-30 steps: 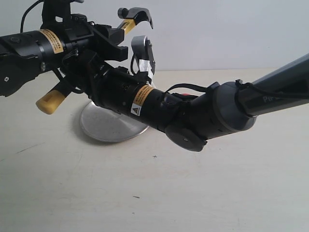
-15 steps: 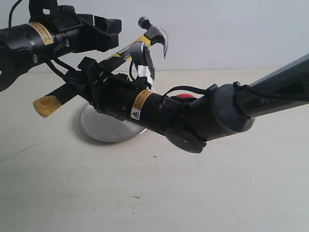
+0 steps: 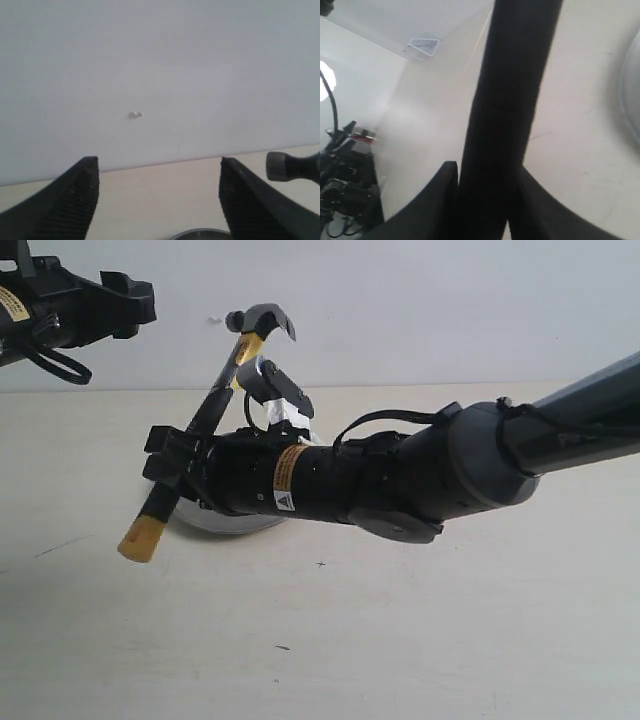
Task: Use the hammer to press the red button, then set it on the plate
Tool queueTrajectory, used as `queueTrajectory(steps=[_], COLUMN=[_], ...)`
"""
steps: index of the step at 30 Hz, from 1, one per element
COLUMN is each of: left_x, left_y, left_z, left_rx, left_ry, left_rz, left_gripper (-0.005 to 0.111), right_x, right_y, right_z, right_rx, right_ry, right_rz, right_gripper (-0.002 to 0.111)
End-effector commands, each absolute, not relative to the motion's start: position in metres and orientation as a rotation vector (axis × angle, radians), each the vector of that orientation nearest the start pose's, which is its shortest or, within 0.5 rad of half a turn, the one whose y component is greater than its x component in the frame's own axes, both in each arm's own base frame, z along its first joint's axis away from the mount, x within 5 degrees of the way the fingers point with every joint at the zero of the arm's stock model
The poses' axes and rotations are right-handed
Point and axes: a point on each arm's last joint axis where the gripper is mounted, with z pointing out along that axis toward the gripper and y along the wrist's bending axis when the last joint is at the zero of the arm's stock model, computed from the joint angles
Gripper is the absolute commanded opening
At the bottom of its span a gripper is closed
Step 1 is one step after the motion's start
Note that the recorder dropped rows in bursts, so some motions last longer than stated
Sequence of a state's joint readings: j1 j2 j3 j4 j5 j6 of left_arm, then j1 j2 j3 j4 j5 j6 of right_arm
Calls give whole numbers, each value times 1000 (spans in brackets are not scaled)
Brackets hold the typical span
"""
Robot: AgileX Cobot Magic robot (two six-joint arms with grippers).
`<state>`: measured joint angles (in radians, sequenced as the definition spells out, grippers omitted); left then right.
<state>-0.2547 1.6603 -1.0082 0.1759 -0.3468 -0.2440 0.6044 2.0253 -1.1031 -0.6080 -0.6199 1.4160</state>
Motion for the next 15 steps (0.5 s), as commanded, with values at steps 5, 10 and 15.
queueTrajectory(steps=[5,10,15], left_x=[362,362,362], left_y=[-96,-96,-95], left_z=[267,266,264], left_rx=[179,179,177], left_ry=[1806,1823,1844], left_rz=[-287,-283,-276], left_gripper=[66,66,66], right_x=[326,323,325], right_y=[250,238,230], right_z=[229,241,244], right_rx=[-153,-164,-164], right_ry=[2007,2043,2061], right_rz=[1038,886,802], right_gripper=[0,0,0])
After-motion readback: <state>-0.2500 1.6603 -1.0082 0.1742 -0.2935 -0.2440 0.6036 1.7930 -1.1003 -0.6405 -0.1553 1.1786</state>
